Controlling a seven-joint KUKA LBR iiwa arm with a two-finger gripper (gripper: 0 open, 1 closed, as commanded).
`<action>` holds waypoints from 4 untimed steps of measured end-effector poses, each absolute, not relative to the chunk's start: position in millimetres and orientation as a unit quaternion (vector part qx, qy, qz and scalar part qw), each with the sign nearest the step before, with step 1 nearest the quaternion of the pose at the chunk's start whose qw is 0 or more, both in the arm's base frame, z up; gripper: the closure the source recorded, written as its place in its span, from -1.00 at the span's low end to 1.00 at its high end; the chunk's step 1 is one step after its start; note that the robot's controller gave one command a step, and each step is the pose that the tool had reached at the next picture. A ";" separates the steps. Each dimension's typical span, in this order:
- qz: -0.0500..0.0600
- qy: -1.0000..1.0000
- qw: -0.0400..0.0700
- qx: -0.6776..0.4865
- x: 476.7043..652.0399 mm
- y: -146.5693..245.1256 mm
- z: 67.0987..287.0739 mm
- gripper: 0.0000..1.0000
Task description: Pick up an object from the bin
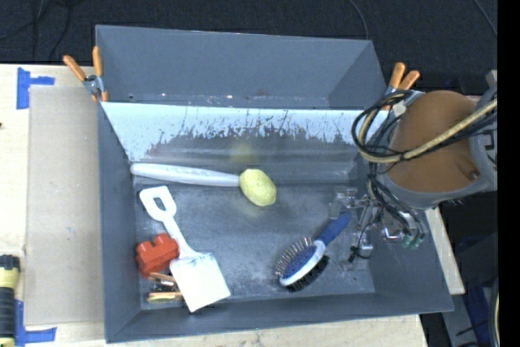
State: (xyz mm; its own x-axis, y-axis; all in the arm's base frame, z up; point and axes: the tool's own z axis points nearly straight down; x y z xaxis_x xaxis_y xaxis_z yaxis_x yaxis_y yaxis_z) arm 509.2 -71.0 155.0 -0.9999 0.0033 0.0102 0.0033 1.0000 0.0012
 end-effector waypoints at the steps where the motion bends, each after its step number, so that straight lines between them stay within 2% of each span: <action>1: 0.000 -1.000 0.001 0.000 511.1 -70.8 159.1 -1.00; 2: 0.000 -0.997 -0.001 0.082 510.8 -66.2 125.9 -1.00; 3: -0.002 -0.988 0.005 0.158 505.3 -64.7 64.7 -1.00; 4: -0.001 -0.953 0.000 0.302 503.2 -55.0 113.2 -1.00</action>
Offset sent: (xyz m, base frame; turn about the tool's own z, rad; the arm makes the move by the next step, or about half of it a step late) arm -0.0046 0.0113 -0.0850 -0.3923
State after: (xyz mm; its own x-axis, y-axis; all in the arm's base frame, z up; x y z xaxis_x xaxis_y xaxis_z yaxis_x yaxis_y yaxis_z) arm 503.2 -55.0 113.2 -0.8181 -0.5750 -0.0004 -0.5750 0.8181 0.0014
